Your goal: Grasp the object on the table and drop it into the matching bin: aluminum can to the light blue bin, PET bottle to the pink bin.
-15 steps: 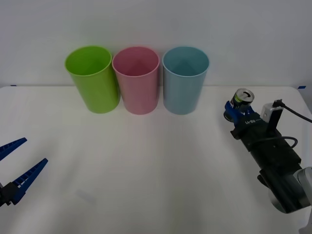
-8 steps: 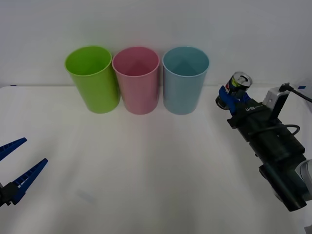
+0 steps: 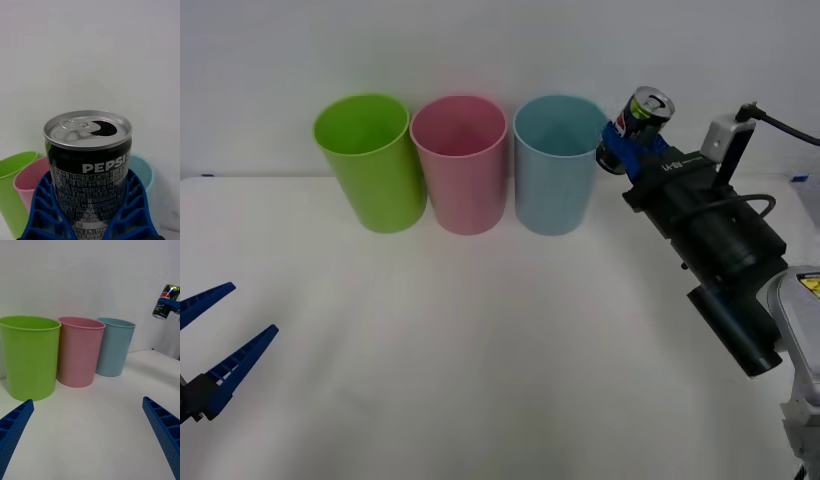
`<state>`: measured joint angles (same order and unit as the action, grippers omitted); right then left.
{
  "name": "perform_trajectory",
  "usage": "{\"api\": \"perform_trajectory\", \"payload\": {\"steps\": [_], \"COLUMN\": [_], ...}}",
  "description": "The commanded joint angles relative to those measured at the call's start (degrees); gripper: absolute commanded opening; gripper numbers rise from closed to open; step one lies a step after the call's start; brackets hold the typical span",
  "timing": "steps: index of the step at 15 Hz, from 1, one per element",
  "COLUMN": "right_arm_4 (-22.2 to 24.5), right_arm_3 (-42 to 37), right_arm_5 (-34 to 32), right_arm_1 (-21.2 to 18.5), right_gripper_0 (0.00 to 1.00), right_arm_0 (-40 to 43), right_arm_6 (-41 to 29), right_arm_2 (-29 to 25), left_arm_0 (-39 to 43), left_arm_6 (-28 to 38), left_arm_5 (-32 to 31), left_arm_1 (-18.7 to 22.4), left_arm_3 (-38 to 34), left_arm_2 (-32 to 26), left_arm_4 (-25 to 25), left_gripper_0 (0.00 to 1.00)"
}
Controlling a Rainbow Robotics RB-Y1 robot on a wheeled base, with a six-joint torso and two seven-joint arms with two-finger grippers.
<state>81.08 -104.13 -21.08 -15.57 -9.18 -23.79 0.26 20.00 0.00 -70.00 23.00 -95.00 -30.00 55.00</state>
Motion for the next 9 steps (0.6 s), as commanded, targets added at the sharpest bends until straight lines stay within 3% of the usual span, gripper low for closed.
{"api": "perform_trajectory", "payload": {"steps": [1, 9], "right_arm_4": [2.9, 12.7], "right_arm_3": [4.9, 27.8], "right_arm_5": [0.0, 0.0], "right_arm_1": [0.4, 8.2], "right_gripper_0": [0.0, 0.0], "right_arm_0": [-5.5, -25.3], "right_arm_6": [-1.6, -1.4], "right_arm_2": [0.2, -6.0], "left_arm_0": [0.0, 0.0], "left_arm_6": [0.0, 0.0], "left_arm_5": [0.0, 0.0], "left_arm_1": [0.0, 0.0], "left_arm_3": [0.0, 0.0], "left_arm_2": [0.0, 0.0], "left_arm_4": [0.0, 0.0], "left_gripper_0": [1.0, 1.0]}}
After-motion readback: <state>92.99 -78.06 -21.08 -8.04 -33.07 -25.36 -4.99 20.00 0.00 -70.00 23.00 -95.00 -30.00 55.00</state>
